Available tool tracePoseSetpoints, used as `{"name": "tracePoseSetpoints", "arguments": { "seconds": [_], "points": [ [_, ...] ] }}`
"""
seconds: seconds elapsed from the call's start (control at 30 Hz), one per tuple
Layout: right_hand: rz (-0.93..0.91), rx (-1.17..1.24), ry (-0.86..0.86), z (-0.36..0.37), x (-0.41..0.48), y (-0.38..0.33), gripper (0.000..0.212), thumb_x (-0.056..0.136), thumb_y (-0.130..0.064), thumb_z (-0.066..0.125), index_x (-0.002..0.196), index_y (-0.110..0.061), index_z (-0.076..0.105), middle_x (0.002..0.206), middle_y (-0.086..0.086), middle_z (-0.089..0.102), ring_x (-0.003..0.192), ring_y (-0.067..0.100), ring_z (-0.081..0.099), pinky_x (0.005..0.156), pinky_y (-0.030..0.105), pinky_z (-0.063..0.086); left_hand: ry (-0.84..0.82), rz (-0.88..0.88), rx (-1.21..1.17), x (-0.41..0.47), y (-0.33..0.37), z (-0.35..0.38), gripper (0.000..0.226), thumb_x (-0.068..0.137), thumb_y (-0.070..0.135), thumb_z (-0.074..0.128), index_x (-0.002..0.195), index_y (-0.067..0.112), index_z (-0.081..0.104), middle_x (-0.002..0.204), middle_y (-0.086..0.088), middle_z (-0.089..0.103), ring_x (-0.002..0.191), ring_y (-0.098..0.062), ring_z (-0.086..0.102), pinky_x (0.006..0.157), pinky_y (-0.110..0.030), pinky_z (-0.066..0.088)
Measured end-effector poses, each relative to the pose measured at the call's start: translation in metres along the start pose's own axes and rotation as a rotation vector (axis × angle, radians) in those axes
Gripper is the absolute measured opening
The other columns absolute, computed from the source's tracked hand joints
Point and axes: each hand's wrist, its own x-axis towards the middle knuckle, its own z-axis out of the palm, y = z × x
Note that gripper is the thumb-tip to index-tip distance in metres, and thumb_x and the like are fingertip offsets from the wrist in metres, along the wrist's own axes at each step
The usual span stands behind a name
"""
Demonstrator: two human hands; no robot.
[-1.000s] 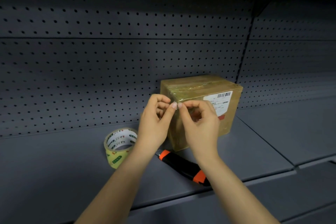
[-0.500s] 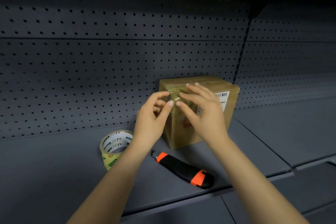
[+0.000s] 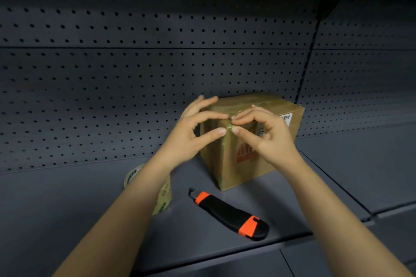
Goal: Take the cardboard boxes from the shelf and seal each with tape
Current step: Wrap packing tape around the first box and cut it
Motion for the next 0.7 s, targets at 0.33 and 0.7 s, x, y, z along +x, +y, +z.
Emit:
{"name": "tracePoseSetpoints", "arguments": {
  "seconds": [0.33, 0.7],
  "points": [
    [-0.044, 0.018, -0.046, -0.022, -0.007, 0.006, 0.012, 0.083, -0.020, 0.077, 0.088, -0.010, 0.075, 0.096, -0.004, 0.071, 0.098, 0.010, 0.066, 0.089, 0.024, 0.047, -0.001, 0.077, -0.138, 0.015, 0.003, 0.014, 0.014, 0.083, 0.032, 0.072, 0.097, 0.032, 0.072, 0.104, 0.023, 0.070, 0.111, -0.006, 0.062, 0.102, -0.017, 0.040],
    [-0.101, -0.062, -0.002, -0.020, -0.016, 0.009, 0.017, 0.085, -0.016, 0.071, 0.102, -0.014, 0.074, 0.108, -0.009, 0.071, 0.107, 0.003, 0.064, 0.109, 0.026, 0.037, 0.321, -0.183, -0.017, -0.061, 0.037, 0.093, 0.062, 0.105, 0.028, 0.040, 0.154, 0.027, 0.003, 0.162, 0.017, 0.008, 0.148, 0.005, 0.008, 0.118, -0.013, 0.014]
  ]
}}
